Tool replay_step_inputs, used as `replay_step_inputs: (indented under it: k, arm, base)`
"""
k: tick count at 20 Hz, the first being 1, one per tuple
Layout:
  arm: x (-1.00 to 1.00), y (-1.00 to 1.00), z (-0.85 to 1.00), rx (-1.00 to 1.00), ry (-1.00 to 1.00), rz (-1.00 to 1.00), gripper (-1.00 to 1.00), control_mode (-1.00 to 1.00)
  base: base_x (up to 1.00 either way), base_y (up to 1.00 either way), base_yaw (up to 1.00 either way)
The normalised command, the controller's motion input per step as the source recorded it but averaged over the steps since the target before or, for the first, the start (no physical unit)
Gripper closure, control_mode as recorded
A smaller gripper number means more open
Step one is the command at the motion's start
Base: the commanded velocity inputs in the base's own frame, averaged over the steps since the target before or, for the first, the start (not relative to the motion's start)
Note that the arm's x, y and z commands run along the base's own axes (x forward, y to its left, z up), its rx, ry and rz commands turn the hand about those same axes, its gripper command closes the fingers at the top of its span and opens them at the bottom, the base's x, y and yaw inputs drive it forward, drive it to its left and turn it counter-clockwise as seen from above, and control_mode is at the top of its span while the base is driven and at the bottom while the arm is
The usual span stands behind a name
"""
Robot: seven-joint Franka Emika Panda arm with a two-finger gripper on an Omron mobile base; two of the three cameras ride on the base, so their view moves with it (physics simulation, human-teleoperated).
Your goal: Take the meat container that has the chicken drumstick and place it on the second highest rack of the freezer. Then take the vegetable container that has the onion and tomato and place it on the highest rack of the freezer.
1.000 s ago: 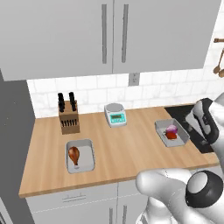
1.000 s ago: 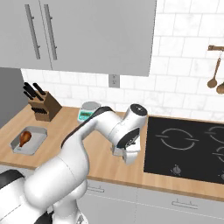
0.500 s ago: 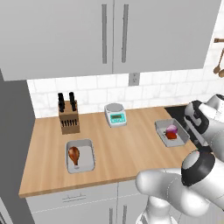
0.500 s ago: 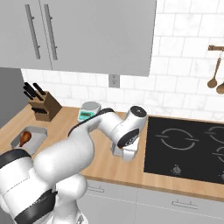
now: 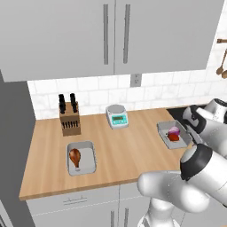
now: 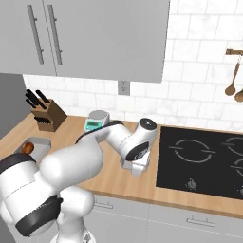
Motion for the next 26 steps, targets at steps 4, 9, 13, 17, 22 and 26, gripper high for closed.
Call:
replay_step_inputs:
  k: [4, 9, 13, 17, 22, 26]
  arm:
    - [0.16, -0.12, -0.1, 0.0, 0.01, 0.0, -1.0, -1.0]
    - [0.14, -0.08, -0.19, 0.0, 0.03, 0.01, -1.0, -1.0]
    - [0.35, -0.04, -0.11, 0.0, 0.05, 0.01, -1.0, -1.0]
    - [0.08, 0.0, -0.11, 0.0, 0.0, 0.01, -1.0, -1.0]
    - [0.0, 0.0, -0.16, 0.0, 0.0, 0.0, -1.0, -1.0]
    - [0.08, 0.0, -0.24, 0.0, 0.0, 0.0, -1.0, -1.0]
  base:
    - [0.0, 0.0, 0.0]
    - [0.0, 0.0, 0.0]
    - [0.0, 0.0, 0.0]
    - [0.0, 0.0, 0.0]
    - [0.0, 0.0, 0.0]
    - [0.0, 0.0, 0.0]
